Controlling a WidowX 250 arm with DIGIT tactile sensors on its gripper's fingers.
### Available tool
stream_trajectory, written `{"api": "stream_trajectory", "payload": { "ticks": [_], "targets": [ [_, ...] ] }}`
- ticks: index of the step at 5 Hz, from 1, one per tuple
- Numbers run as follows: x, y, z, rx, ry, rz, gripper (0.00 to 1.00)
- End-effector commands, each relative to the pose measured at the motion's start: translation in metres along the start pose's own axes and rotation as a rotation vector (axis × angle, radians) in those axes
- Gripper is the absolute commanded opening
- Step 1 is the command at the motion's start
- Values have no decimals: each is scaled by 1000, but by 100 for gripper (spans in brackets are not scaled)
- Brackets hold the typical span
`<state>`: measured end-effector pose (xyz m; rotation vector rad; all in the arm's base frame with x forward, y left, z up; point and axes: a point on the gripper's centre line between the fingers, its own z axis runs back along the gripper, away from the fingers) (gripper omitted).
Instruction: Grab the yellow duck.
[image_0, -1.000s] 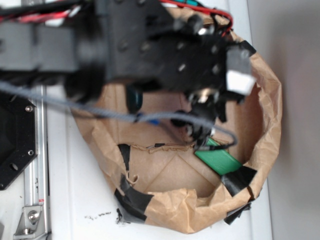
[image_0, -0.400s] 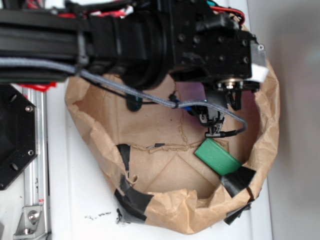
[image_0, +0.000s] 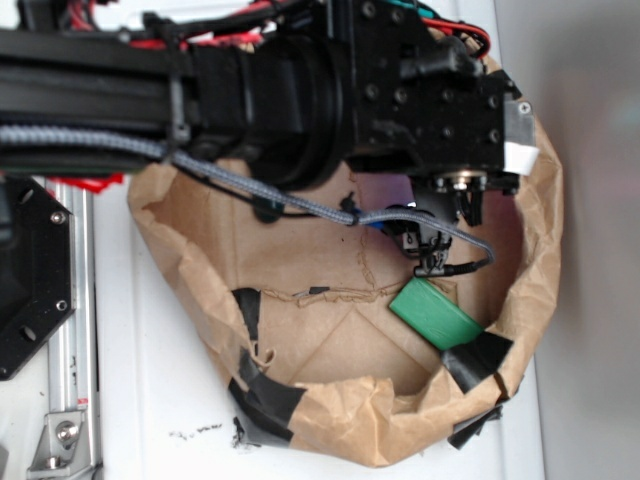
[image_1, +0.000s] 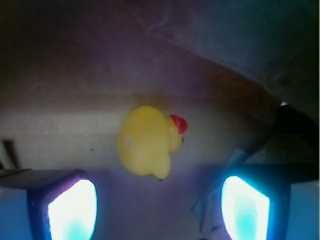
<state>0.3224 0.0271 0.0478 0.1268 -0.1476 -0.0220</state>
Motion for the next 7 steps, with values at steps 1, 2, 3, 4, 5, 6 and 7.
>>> {"api": "stream_trajectory", "payload": {
  "ticks": [1,2,3,4,5,6,7],
  "targets": [
    [11,-19,16,-5,-68,-19,100],
    [11,-29,22,20,-88,-29,100],
    [10,-24,15,22,-84,-20,100],
    [14,-23,13,16,-78,-26,100],
    [16,-26,13,-15,-75,-25,100],
    [18,-27,12,-28,-75,-23,100],
    [20,-25,9,-31,-65,-17,100]
  ]
}}
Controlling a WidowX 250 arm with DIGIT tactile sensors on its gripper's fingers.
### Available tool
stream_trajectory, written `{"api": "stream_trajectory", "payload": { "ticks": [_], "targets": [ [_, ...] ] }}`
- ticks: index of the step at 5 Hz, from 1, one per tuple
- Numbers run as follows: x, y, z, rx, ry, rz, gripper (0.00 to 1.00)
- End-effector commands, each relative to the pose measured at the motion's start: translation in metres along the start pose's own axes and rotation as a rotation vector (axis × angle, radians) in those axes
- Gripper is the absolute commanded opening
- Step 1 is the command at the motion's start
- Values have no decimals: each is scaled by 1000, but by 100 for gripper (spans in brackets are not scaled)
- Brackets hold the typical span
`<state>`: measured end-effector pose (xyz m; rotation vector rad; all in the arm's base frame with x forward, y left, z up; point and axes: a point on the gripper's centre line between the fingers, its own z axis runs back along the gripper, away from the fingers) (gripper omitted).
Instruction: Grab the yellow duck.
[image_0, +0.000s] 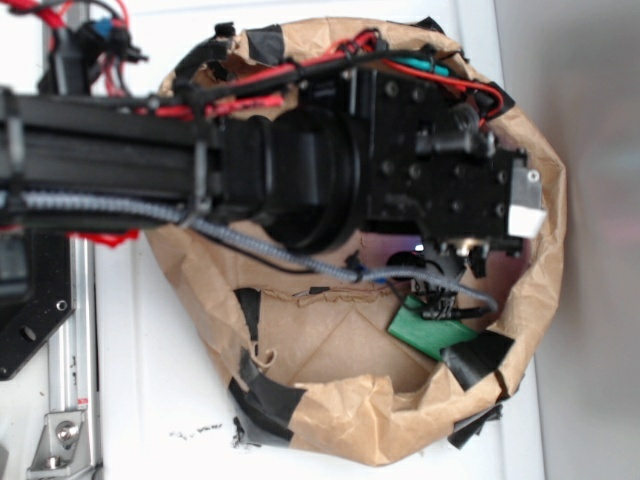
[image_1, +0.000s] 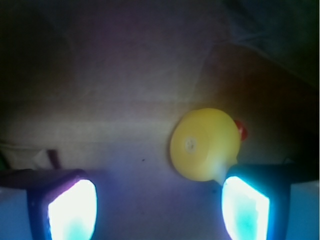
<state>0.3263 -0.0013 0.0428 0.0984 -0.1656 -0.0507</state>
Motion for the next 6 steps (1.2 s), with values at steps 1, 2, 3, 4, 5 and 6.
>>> {"api": "stream_trajectory", "payload": {
  "ticks": [1,2,3,4,5,6],
  "targets": [
    [18,8,11,10,-39,16,100],
    [14,17,22,0,-55,37,100],
    [12,17,37,7,-86,34,100],
    [14,18,45,8,-104,34,100],
    [17,19,46,3,-110,34,100],
    [23,14,35,4,-108,7,100]
  ]
}}
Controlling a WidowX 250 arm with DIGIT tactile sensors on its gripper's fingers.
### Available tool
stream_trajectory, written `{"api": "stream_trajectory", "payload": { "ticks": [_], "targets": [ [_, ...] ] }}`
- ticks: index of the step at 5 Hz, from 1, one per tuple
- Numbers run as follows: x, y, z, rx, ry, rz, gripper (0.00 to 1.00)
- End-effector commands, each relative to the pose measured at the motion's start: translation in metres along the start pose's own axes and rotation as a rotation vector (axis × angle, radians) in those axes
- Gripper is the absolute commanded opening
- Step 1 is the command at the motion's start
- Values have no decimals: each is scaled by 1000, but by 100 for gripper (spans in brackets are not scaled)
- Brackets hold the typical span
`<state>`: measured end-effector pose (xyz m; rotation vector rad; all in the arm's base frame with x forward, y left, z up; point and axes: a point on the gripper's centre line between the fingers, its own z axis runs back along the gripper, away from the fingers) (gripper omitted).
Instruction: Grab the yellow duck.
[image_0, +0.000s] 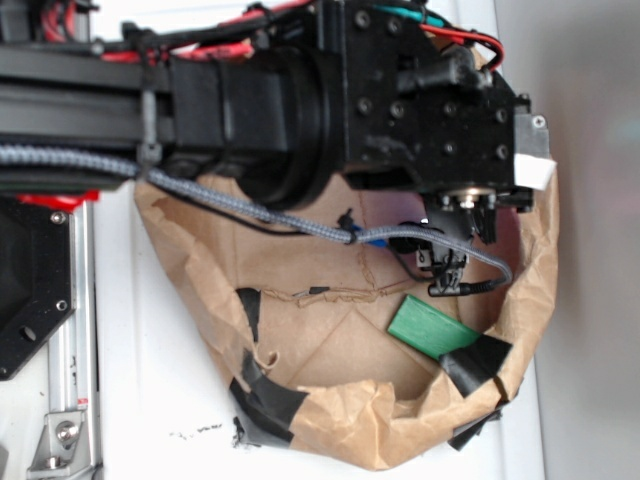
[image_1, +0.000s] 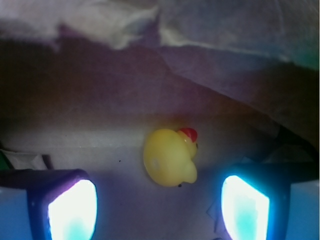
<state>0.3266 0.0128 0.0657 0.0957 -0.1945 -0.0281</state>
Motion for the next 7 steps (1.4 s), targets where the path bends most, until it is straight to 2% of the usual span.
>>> {"api": "stream_trajectory", "payload": {
  "ticks": [1,4,6,7],
  "targets": [
    [22,-7,7,19,-83,-34,100],
    [20,-5,-4,18,-52,-29,100],
    [16,2,-24,48,-9,-26,100],
    [12,8,-38,62,33,-11,100]
  ]
}}
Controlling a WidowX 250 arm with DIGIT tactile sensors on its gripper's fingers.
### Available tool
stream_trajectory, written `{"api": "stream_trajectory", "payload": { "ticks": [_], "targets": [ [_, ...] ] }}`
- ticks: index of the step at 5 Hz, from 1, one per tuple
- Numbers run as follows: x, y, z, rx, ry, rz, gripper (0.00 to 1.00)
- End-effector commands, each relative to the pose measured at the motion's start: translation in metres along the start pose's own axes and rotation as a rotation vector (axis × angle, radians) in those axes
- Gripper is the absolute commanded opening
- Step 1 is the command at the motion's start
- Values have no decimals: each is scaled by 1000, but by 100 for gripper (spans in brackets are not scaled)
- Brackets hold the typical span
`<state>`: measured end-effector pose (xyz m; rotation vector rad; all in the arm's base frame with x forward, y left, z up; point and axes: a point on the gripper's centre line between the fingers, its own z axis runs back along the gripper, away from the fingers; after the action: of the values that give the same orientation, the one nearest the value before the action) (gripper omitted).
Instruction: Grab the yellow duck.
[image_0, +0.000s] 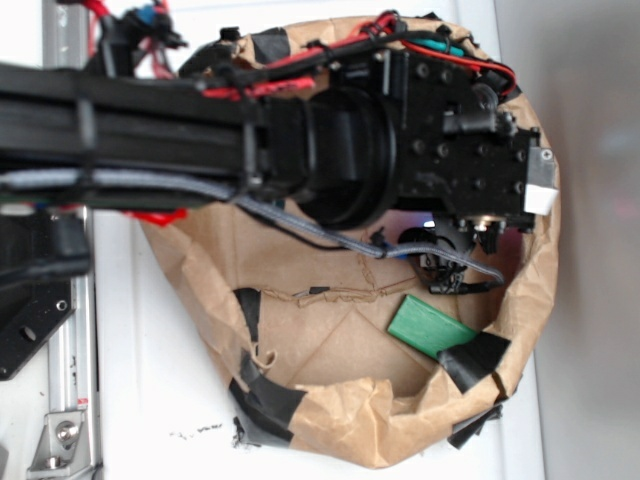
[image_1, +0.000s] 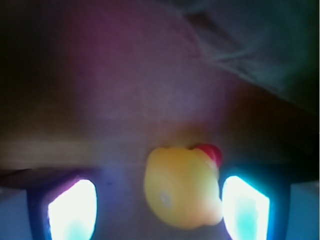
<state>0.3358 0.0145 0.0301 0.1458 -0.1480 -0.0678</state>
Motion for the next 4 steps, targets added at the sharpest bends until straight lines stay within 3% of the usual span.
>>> {"api": "stream_trajectory", "payload": {
  "ticks": [1,3,4],
  "targets": [
    [4,6,4,22,-36,38,0],
    [-2,7,35,7,-96,61,0],
    [-11,10,72,-50,-140,88,0]
  ]
}}
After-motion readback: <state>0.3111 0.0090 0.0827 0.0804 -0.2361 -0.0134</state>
